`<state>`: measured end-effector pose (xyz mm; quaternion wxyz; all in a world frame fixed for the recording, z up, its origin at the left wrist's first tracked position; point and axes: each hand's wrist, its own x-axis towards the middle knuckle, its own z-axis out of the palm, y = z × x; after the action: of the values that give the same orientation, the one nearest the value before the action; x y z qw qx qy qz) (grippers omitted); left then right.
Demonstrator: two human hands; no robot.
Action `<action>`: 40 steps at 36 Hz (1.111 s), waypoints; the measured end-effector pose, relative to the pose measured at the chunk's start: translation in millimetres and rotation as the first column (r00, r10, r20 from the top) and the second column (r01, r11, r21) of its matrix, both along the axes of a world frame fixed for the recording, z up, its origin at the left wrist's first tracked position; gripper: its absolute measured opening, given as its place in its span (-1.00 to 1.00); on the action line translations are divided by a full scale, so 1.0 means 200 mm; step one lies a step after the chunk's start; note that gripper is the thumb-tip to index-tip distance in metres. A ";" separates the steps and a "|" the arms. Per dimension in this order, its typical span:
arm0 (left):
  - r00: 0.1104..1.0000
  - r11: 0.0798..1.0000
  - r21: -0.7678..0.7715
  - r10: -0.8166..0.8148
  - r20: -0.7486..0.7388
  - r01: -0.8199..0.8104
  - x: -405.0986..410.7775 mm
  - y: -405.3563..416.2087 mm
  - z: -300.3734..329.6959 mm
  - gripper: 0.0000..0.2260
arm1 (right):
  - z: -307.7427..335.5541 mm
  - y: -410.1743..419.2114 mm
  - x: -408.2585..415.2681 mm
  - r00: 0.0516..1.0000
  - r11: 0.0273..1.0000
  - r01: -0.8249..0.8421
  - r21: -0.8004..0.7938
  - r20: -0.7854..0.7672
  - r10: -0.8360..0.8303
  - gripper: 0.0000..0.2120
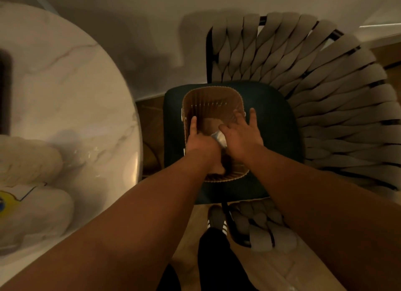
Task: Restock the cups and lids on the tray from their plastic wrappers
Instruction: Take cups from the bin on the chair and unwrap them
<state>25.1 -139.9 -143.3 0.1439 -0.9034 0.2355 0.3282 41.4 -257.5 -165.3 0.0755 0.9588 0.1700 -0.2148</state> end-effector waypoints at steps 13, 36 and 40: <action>0.999 0.990 -0.139 0.034 -0.029 -0.037 0.05 0.09 0.24 -0.19 | 0.06 -0.08 -0.16 0.971 0.906 0.130 0.404 0.134 -0.199 -0.41; 0.993 0.984 -0.126 -0.120 0.021 0.122 -0.05 0.15 0.30 -0.25 | 0.22 0.10 -0.39 0.905 0.879 0.419 0.227 -0.028 -0.424 -0.75; 0.989 0.985 -0.110 -0.138 -0.053 0.131 -0.06 0.07 0.23 -0.30 | 0.17 0.04 -0.37 0.840 0.774 0.469 0.425 0.057 -0.540 -0.69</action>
<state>13.1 -125.4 -96.4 0.1101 -0.8814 0.3175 0.3320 -32.2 -248.7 -132.2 -0.1650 0.9789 -0.0620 -0.1030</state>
